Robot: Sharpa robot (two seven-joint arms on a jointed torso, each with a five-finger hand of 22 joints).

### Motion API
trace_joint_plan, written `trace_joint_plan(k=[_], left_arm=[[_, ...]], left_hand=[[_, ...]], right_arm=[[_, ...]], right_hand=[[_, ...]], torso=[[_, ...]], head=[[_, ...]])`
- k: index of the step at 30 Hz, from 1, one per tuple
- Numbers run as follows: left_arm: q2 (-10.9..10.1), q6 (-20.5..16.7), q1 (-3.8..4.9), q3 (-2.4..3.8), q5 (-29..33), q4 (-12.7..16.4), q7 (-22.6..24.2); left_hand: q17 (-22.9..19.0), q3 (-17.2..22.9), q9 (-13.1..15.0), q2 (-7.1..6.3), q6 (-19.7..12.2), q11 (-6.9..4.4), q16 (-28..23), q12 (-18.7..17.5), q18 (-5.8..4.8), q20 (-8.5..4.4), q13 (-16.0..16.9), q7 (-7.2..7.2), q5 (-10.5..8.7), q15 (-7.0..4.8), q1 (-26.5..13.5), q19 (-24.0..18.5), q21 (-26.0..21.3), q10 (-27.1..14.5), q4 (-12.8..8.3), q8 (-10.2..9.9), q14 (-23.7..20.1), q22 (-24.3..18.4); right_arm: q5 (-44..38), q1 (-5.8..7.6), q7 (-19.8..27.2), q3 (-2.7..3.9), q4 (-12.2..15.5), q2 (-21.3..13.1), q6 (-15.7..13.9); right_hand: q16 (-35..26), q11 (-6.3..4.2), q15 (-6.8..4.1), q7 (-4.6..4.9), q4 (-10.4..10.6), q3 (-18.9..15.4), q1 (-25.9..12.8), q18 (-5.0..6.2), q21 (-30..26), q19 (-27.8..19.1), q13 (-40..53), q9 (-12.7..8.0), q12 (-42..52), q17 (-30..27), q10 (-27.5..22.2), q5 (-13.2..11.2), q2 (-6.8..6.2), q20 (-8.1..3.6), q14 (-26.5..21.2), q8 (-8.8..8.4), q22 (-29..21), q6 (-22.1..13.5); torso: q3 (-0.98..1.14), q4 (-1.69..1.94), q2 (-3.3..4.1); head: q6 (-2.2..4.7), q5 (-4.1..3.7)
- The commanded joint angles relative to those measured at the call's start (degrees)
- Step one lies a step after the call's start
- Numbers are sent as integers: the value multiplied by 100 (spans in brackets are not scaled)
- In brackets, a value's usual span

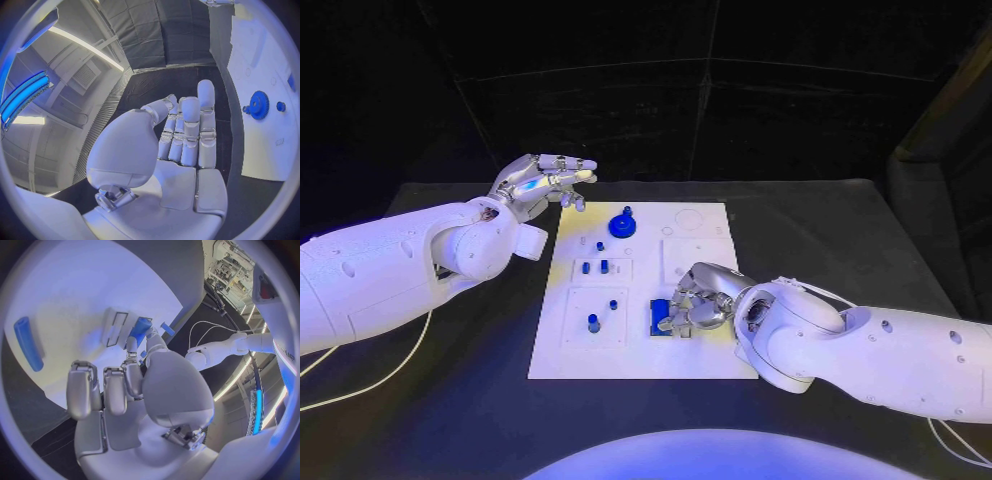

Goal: Assemble the parts on the task board

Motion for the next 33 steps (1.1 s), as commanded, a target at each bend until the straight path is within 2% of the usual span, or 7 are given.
trace_joint_plan(k=[1, 11, 14, 16, 19, 23, 33], left_arm=[[5, 61, 8, 5, 5, 2, 24], [4, 59, 8, 5, 5, -3, 21], [3, 60, 8, 5, 5, -2, 21], [2, 59, 8, 5, 5, -1, 20], [-2, 60, 8, 5, 5, 1, 19], [-5, 56, 7, 4, 5, -3, 20], [-4, 55, 6, 3, 5, 17, 21]], left_hand=[[-7, -6, -3, 3, -34, 15, 12, 33, 77, 2, 1, 15, 16, 8, 34, -30, -22, -43, -43, 30, -24, -6], [-7, -6, -3, 3, -34, 15, 12, 33, 77, 2, 1, 15, 16, 8, 34, -30, -22, -43, -43, 30, -24, -6], [-7, -6, -3, 3, -34, 15, 12, 33, 77, 2, 1, 15, 16, 8, 34, -30, -22, -43, -43, 30, -24, -6], [-7, -6, -3, 3, -34, 15, 12, 33, 77, 2, 1, 15, 16, 8, 34, -30, -22, -43, -43, 30, -24, -6], [-7, -6, -3, 3, -34, 15, 12, 33, 77, 2, 1, 15, 16, 8, 34, -30, -22, -43, -43, 30, -24, -6], [-7, -6, -3, 3, -34, 15, 12, 33, 77, 2, 1, 15, 16, 8, 34, -30, -22, -43, -43, 30, -24, -6], [-7, -6, -3, 3, -34, 15, 12, 33, 77, 2, 1, 15, 16, 8, 34, -30, -22, -43, -43, 30, -24, -6]], right_arm=[[-318, -5, -94, -3, -9, 9, 166], [-414, -5, -68, -3, -16, -14, 89], [-319, -5, 50, -3, 7, -52, -17], [-87, -4, 335, -3, 31, -124, -162], [469, -3, 908, -4, 121, -347, -362], [774, 18, 1227, -5, 262, -747, -477], [657, 176, 927, -9, 428, -1568, -126]], right_hand=[[12, -24, -34, 6, -87, -47, 48, -54, 21, 119, 157, 30, -35, 568, -7, -126, -49, -40, 402, 16, 300, 20], [13, -14, -25, 16, -44, -130, -112, -56, 24, 122, 150, 64, -51, 576, 2, -193, -31, -33, 404, 19, 310, 19], [7, -8, -20, 22, 20, -191, -235, -54, 19, 119, 169, 77, -30, 568, 12, -120, -29, -29, 402, 10, 304, 1], [-9, 10, -11, 46, 66, -270, -324, -51, 6, 108, 176, 72, -32, 541, 5, 91, -41, -22, 396, -40, 283, -79], [-125, 128, 82, 186, 106, -401, -368, 2, -147, -16, -152, -8, -512, 336, -241, 251, -33, 38, 346, -281, 15, -489], [-123, 171, 121, 234, 112, -449, -340, 4, -155, -21, -187, -49, -560, 352, -280, 285, 18, 81, 350, -357, 10, -587], [-158, 217, 167, 282, 270, -660, -456, 8, -162, -20, -462, -219, -934, 318, -426, 573, 114, 141, 343, -515, 10, -608]], torso=[[-3, 7, 0], [-1, 0, 1], [0, 2, 1], [0, 2, 2], [-10, 2, -9], [-7, -22, -9], [-3, -81, -13]], head=[[-4, -2], [-1, -1], [-2, -5], [0, -11], [3, -32], [31, -53], [46, -130]])
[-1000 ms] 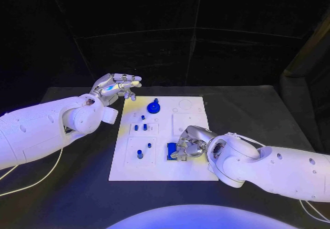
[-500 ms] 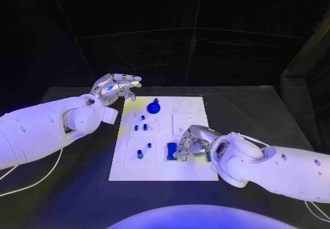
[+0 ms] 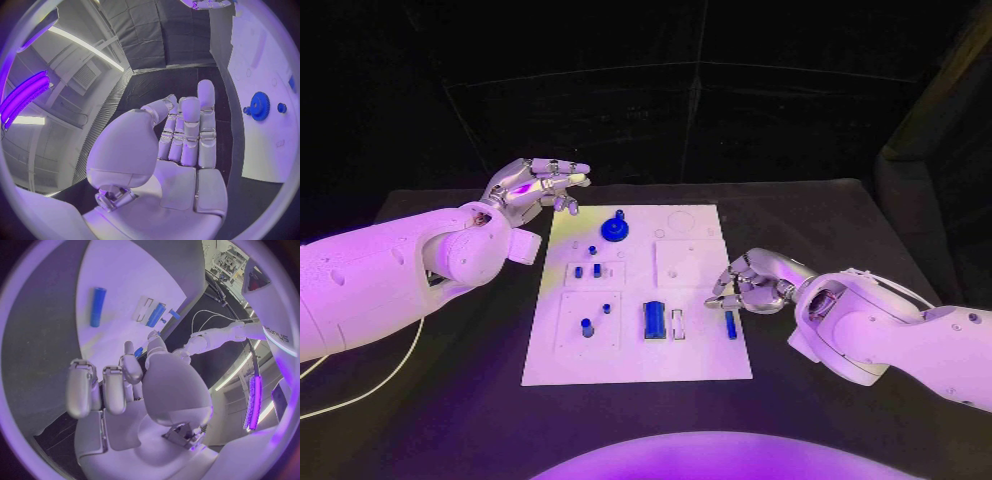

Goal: Assemble the parts on the task board

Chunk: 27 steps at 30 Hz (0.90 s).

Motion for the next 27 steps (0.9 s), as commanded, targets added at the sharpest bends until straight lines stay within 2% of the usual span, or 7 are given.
trace_joint_plan(k=[1, 6, 8, 12, 16, 27], left_arm=[[4, 55, 8, 4, 5, 21, 27], [10, 65, 5, -6, 5, 46, 28], [9, 67, 4, -13, 5, 54, 29], [5, 69, 3, -19, 5, 58, 30], [-4, 69, 2, -23, 5, 67, 33], [-10, 64, 1, -25, 5, 70, 42]], left_hand=[[-6, -6, -3, 3, -34, 15, 12, 34, 77, 2, 1, 15, 16, 7, 34, -30, -22, -43, -43, 30, -24, -8], [-6, -6, -3, 3, -34, 15, 12, 34, 77, 2, 1, 15, 16, 7, 34, -30, -22, -43, -43, 30, -24, -8], [-6, -6, -3, 3, -34, 15, 12, 34, 77, 2, 1, 15, 16, 7, 34, -30, -22, -43, -43, 30, -24, -8], [-6, -6, -3, 3, -34, 15, 12, 34, 77, 2, 1, 15, 16, 7, 34, -30, -22, -43, -43, 30, -24, -8], [-14, -9, -3, 10, -36, 16, 14, 45, 77, 3, 1, 16, 17, 9, 30, -30, -23, -49, -42, 34, -27, -9], [-14, -9, -3, 10, -36, 16, 14, 45, 77, 3, 1, 16, 17, 9, 30, -30, -23, -49, -42, 34, -27, -9]], right_arm=[[-29, 16, -94, -5, 62, -80, 161], [-530, 21, -590, -7, 40, -150, 503], [-677, 20, -772, -8, 13, -142, 706], [-834, 17, -970, -10, -18, -104, 982], [-959, 12, -1120, -11, -54, -32, 1307], [-1084, -31, -1225, -12, -131, 140, 1436]], right_hand=[[-24, -14, 50, -3, 22, -47, -62, 7, -26, -8, -32, -29, -41, 321, -30, 73, 13, 48, 354, -19, 14, 34], [74, -69, 9, -64, 20, -70, 75, -37, 96, 93, 265, -83, 388, 503, 207, 414, 112, 26, 403, 14, 236, 271], [88, -93, -10, -92, 25, -95, 101, -47, 124, 115, 406, -90, 583, 524, 299, 514, 127, 10, 409, 30, 284, 367], [96, -123, -34, -128, 52, -155, 94, -52, 138, 127, 479, -79, 677, 538, 344, 433, 131, -11, 412, 55, 309, 490], [98, -145, -55, -153, 91, -240, 70, -54, 143, 131, 494, -55, 684, 543, 350, 199, 118, -34, 412, 57, 318, 557], [94, -147, -57, -155, 98, -255, 67, -52, 138, 127, 479, -50, 661, 536, 342, 166, 115, -36, 410, 55, 310, 563]], torso=[[4, -35, 3], [18, -55, 6], [12, -50, 4], [11, -43, 4], [2, -34, 4], [1, -33, 2]], head=[[8, -19], [0, -55], [-10, -64], [-18, -85], [-21, -100], [-43, -110]])
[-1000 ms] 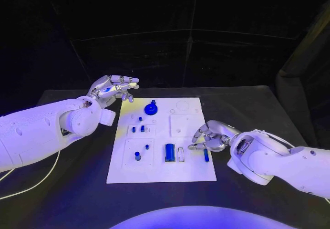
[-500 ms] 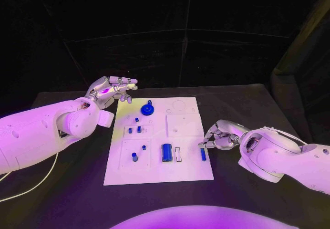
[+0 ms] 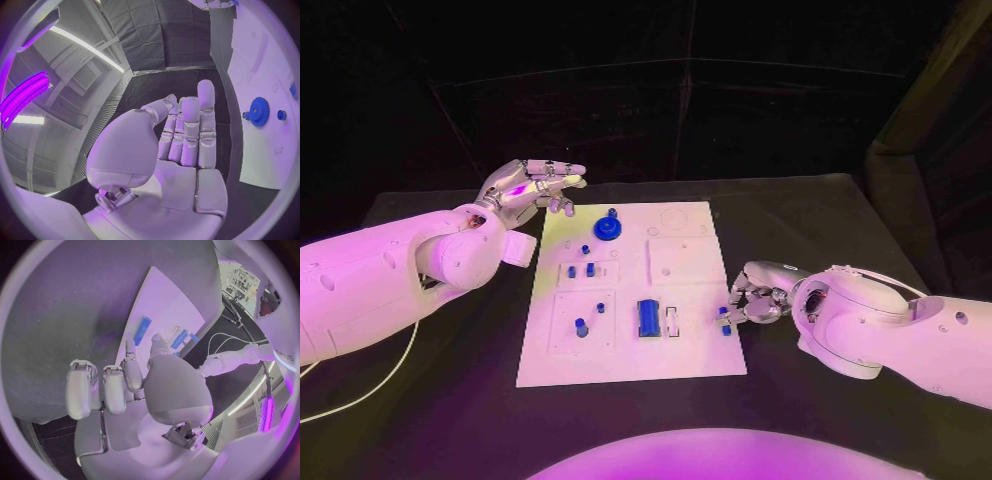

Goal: Assemble the parts on the task board

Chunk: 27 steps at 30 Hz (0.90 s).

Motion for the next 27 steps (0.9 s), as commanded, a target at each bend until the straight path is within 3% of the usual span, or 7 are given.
trace_joint_plan(k=[1, 6, 12, 18, 22, 27], left_arm=[[-3, 57, 7, 4, 5, 11, 43], [-2, 60, 6, 4, 5, 10, 43], [-7, 61, 5, 4, 5, 9, 41], [-12, 67, 4, 3, 5, 13, 35], [-19, 76, 4, 3, 5, 18, 23], [-26, 77, 4, 3, 5, 25, 15]], left_hand=[[-5, 8, -3, 10, -36, -5, 14, 17, 77, 3, 1, 16, 17, 9, 30, -30, -23, -28, -26, 34, -27, -9], [-5, 8, -3, 10, -36, -5, 14, 17, 77, 3, 1, 16, 17, 9, 30, -30, -23, -28, -26, 34, -27, -9], [-5, 8, -3, 10, -36, -5, 14, 17, 77, 3, 1, 16, 17, 9, 30, -30, -23, -28, -26, 34, -27, -9], [-5, 8, -3, 10, -36, -5, 14, 17, 77, 3, 1, 16, 17, 9, 30, -30, -23, -28, -26, 34, -27, -9], [-6, 4, -3, 12, -39, -4, 18, 24, 76, 4, 0, 16, 16, 10, 26, -30, -25, -35, -25, 36, -28, -10], [-11, -1, -4, 8, -46, -1, 18, 27, 76, 4, -2, 20, 16, 11, 20, -31, -26, -41, -25, 35, -31, -10]], right_arm=[[-199, -6, -150, -1, -8, 49, 223], [-271, -31, -142, -2, -75, 162, 309], [-650, -78, -165, -2, -165, 314, 391], [-1095, -117, -293, -2, -259, 486, 489], [-1255, -128, -359, -2, -287, 547, 541], [-1345, -134, -403, -2, -288, 581, 533]], right_hand=[[1, -34, -35, 9, 3, -35, -24, -53, 29, 127, 48, 9, -52, 533, -4, -37, 23, -37, 431, 23, 309, 31], [-4, -43, -43, 0, -80, -25, 128, -50, 21, 119, 50, 28, -62, 527, -14, -52, 28, -45, 428, 21, 298, 56], [-12, -51, -53, -1, -391, 82, 602, -47, 8, 107, 43, 46, -99, 519, -44, -64, 98, -57, 423, -19, 285, 57], [-28, -47, -53, 11, -684, 297, 1006, -43, -11, 90, 12, 34, -173, 502, -92, -587, 258, -60, 417, -94, 261, 58], [-38, -39, -46, 24, -813, 418, 1138, -39, -24, 80, -14, 12, -226, 491, -126, -644, 303, -57, 413, -151, 244, 50], [-50, -10, -25, 60, -792, 445, 1032, -36, -38, 70, -55, -23, -293, 474, -153, -717, 302, -43, 409, -225, 224, 3]], torso=[[-1, 2, -1], [-6, 8, -3], [-6, 7, 0], [-12, 17, -10], [-8, 12, -10], [-8, 2, -13]], head=[[-6, -11], [-17, -4], [-17, -2], [-24, -8], [-17, 2], [0, 7]])
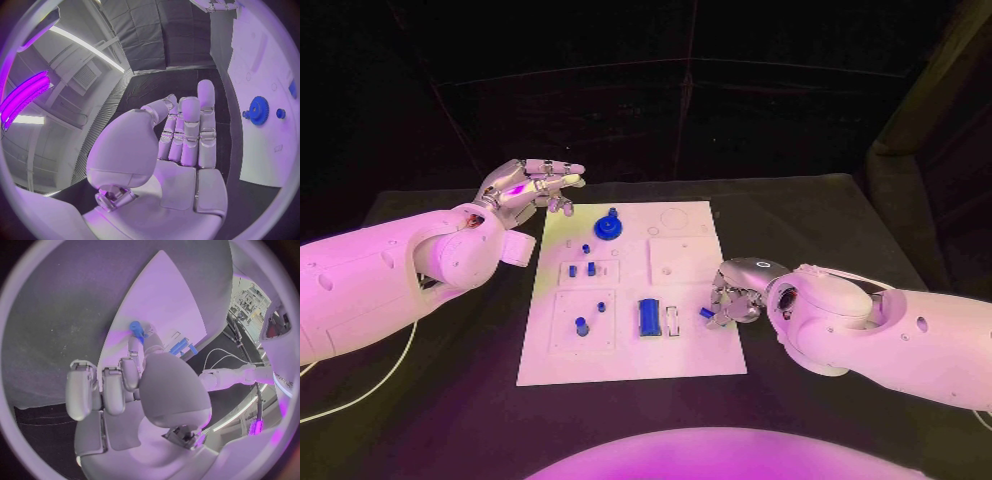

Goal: Assemble the parts on the task board

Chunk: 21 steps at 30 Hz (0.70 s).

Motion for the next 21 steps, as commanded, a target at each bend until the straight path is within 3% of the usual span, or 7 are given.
trace_joint_plan(k=[1, 4, 6, 11, 17, 21], left_arm=[[-4, 70, 7, 5, 5, 18, 14], [-3, 73, 7, 5, 5, 24, 12], [-3, 73, 7, 5, 5, 28, 10], [-6, 69, 7, 5, 5, 26, 6], [10, 72, 6, 4, 5, 26, 4], [17, 75, 6, 4, 5, 26, 3]], left_hand=[[-13, -2, -5, 7, -44, -1, 18, 27, 76, 4, -2, 18, 16, 11, 19, -31, -26, -42, -25, 35, -31, -5], [-10, -5, -6, 4, -49, 1, 21, 28, 76, 5, -3, 20, 15, 12, 16, -31, -27, -47, -25, 33, -30, -6], [-15, -8, -7, 2, -56, 4, 21, 29, 75, 5, -4, 24, 15, 14, 12, -31, -28, -53, -25, 31, -33, -6], [-15, -8, -7, 2, -56, 4, 21, 29, 75, 5, -4, 24, 15, 14, 12, -31, -28, -53, -25, 31, -33, -6], [-15, -8, -7, 2, -56, 4, 21, 29, 75, 5, -4, 24, 15, 14, 12, -31, -28, -53, -25, 31, -33, -6], [-15, -8, -7, 2, -56, 4, 21, 29, 75, 5, -4, 24, 15, 14, 12, -31, -28, -53, -25, 31, -33, -6]], right_arm=[[-270, -55, -242, -50, -58, 10, 286], [-209, -56, -257, -50, -35, 15, 188], [128, -56, -280, -50, 17, -6, -7], [784, -55, -265, -48, 135, -62, -424], [1254, -53, -149, -47, 260, -134, -980], [1505, -51, -26, -46, 327, -160, -1239]], right_hand=[[-28, 28, -17, 61, 13, 0, 222, -35, -41, 46, -290, -120, -46, 472, -39, -38, 307, -17, 382, -162, 219, -85], [-36, 55, 7, 89, 74, 31, 90, -34, -46, 43, -305, -174, -73, 462, -46, 75, 318, 5, 381, -244, 213, -139], [-41, 65, 19, 99, 178, 103, -62, -31, -51, 41, -305, -234, -78, 457, -46, 448, 352, 19, 381, -318, 206, -148], [-45, 66, 17, 106, 190, 288, -62, -33, -41, 52, -295, -323, -76, 455, -52, 820, 378, 15, 382, -408, 226, -139], [-37, 63, 14, 105, 175, 561, -66, -36, -32, 63, -296, -423, -90, 476, -63, 1309, 310, 12, 387, -486, 246, -78], [-30, 58, 13, 102, 201, 705, -120, -39, -25, 70, -281, -467, -71, 492, -50, 1460, 250, 11, 391, -515, 260, -44]], torso=[[4, -13, 0], [6, -14, -1], [8, -12, 1], [-1, -10, 0], [-4, 2, 8], [-5, -6, 8]], head=[[16, 6], [27, 7], [32, 15], [40, 0], [38, 31], [34, 30]])
